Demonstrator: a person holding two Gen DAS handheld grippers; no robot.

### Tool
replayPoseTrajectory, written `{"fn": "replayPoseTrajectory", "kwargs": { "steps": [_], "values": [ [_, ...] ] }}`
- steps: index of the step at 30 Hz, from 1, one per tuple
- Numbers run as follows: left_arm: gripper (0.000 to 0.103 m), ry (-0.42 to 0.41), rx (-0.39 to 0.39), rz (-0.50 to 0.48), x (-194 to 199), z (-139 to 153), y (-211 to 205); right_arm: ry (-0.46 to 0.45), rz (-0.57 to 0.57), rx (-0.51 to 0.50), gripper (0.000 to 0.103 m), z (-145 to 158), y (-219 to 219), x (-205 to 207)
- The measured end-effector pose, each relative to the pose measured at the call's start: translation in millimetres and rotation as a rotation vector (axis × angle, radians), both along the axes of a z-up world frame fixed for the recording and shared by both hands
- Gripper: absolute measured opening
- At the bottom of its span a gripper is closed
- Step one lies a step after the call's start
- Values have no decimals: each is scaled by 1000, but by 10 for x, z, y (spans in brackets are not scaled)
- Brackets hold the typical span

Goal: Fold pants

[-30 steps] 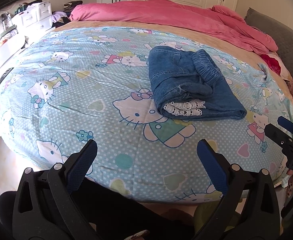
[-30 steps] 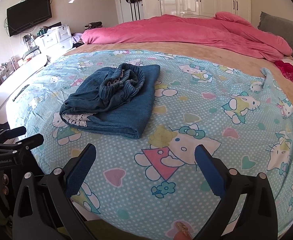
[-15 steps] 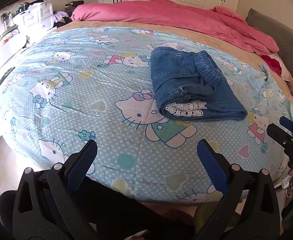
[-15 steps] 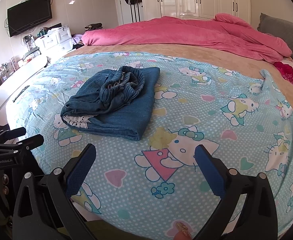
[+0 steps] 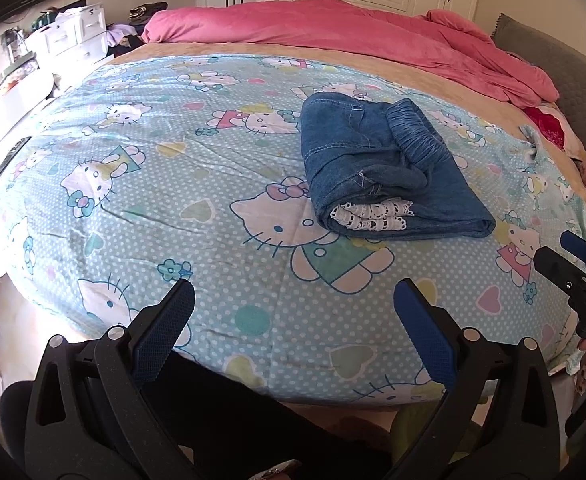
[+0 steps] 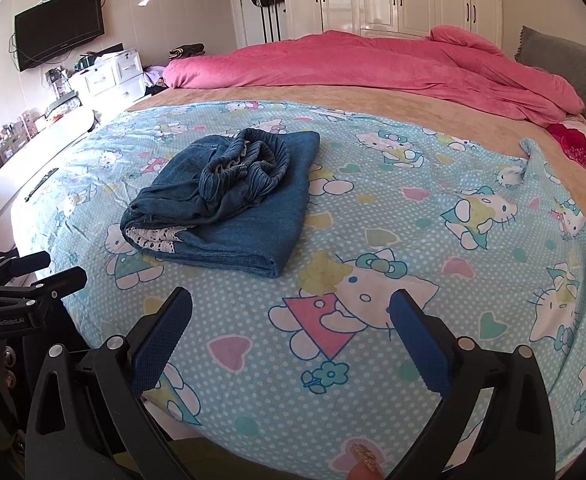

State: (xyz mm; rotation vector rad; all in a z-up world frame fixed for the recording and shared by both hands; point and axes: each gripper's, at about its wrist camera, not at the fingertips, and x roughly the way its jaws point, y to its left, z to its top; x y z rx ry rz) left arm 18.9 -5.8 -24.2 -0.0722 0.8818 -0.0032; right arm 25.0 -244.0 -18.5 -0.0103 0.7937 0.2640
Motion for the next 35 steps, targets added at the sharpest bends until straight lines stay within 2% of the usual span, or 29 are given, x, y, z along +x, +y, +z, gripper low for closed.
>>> {"fn": "replayPoseTrajectory", "kwargs": {
  "steps": [16, 22, 25, 26, 28, 31, 33, 35],
  "values": [
    [94, 7, -6, 16, 3, 18, 60, -9, -28, -11, 99, 48, -64, 39],
    [94, -1, 73, 112, 26, 19, 143, 12, -71, -28, 99, -36, -164, 113],
    [94, 12, 9, 107, 54, 11, 314, 11, -114, -21, 99, -51, -298, 156],
    [94, 12, -4, 109, 83, 21, 404, -3, -142, -10, 99, -44, -389, 168],
    [94, 24, 18, 132, 197, 24, 593, -21, -205, -7, 98, -37, -602, 217],
    [94, 60, 53, 231, 528, 3, 1083, -12, -348, -13, 98, -48, -1135, 405],
    [94, 77, 99, 298, 782, -22, 1409, -4, -463, -1, 98, -44, -1630, 562],
    [94, 90, 163, 377, 1118, -60, 1774, 21, -567, -70, 98, -85, -2124, 778]
  ]
}}
